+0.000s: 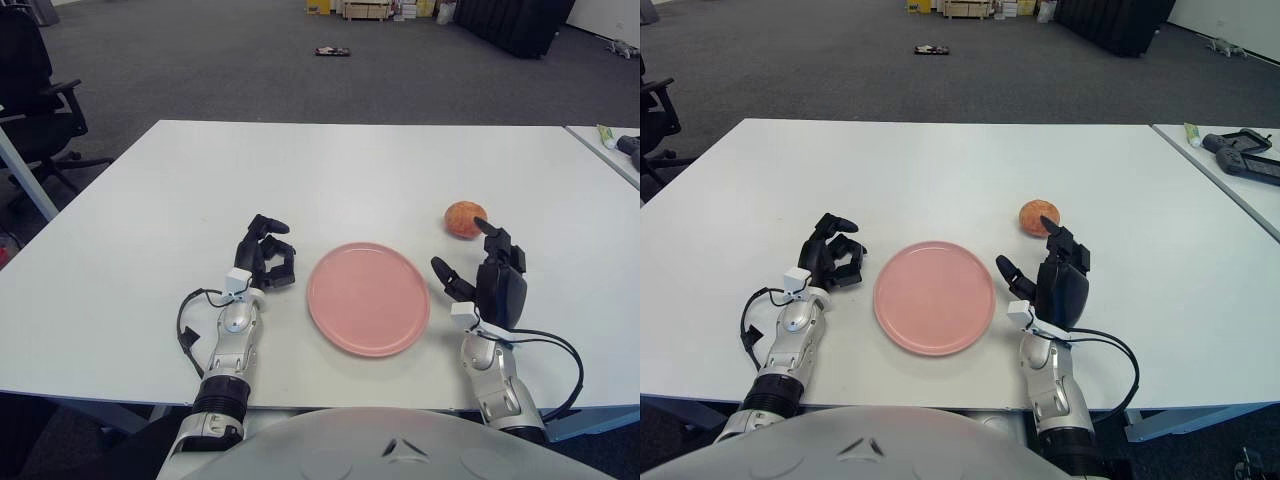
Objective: Put the apple into the plate.
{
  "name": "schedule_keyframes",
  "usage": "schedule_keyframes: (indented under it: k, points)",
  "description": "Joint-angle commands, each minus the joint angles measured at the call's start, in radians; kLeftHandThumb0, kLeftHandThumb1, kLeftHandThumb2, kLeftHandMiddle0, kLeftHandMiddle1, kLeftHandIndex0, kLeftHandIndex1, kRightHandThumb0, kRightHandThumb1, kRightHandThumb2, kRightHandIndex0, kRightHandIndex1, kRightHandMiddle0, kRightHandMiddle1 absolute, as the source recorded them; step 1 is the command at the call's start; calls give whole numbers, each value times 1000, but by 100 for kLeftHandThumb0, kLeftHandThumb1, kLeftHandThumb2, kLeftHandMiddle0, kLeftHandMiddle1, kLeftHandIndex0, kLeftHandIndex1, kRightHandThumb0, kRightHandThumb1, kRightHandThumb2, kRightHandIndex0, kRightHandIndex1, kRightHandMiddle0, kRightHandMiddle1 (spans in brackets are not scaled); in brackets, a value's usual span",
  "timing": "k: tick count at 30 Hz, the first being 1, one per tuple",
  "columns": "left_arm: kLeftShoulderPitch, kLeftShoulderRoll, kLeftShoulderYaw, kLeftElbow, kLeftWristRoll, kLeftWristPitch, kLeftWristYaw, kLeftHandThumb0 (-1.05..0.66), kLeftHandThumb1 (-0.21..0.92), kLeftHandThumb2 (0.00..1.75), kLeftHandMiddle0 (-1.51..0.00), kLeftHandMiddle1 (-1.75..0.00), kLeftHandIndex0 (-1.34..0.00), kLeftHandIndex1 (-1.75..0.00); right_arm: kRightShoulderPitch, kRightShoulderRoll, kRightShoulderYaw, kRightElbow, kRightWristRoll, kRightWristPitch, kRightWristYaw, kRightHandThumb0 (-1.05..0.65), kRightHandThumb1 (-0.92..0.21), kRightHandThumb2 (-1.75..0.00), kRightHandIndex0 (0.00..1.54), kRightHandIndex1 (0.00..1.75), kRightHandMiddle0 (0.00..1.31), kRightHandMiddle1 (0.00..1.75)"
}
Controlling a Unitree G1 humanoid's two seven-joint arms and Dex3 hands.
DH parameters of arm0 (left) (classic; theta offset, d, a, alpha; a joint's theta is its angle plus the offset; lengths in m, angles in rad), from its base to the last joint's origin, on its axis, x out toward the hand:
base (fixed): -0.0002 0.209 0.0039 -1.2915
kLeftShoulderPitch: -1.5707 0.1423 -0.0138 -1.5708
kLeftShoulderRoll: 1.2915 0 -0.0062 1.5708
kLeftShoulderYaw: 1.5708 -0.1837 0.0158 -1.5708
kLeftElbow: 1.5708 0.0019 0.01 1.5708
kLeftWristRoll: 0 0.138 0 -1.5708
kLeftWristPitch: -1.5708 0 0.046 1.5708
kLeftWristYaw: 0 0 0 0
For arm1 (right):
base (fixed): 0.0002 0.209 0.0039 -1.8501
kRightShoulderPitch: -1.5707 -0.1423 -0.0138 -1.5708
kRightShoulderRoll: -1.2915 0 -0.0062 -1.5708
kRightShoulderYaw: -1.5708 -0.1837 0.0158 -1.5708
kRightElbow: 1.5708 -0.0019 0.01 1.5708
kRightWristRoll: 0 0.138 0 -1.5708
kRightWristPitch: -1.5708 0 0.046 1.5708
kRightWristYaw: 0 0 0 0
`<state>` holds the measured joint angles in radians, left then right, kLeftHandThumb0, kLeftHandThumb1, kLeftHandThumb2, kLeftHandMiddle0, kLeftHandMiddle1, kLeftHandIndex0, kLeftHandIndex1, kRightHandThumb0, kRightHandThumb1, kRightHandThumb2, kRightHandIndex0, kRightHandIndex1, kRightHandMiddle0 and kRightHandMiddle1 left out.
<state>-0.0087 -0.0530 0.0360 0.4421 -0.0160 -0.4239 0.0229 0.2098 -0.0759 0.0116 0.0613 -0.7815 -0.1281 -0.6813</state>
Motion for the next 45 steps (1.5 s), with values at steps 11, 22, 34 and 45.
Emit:
schedule_keyframes:
  k: [11,22,34,45]
  points:
    - [19,-3,1,10,-3,26,0,-1,30,126,-72,-148,-45,-175,-80,-53,6,-53,-5,167,106,-88,-60,-52,0,0,0,0]
    - [15,5,-2,12,30,40,18,-1,30,127,-70,-153,-43,-175,-237,-75,20,-66,-15,398,320,-98,-68,-34,0,0,0,0]
    - [11,4,4,17,19,23,9,-1,31,126,-69,-153,-43,-175,-399,-127,36,93,21,450,359,-99,-69,-28,0,0,0,0]
    - [15,-3,7,16,4,17,1,-1,31,125,-71,-148,-45,-175,-627,-167,38,457,127,388,337,-84,-63,-25,0,0,0,0]
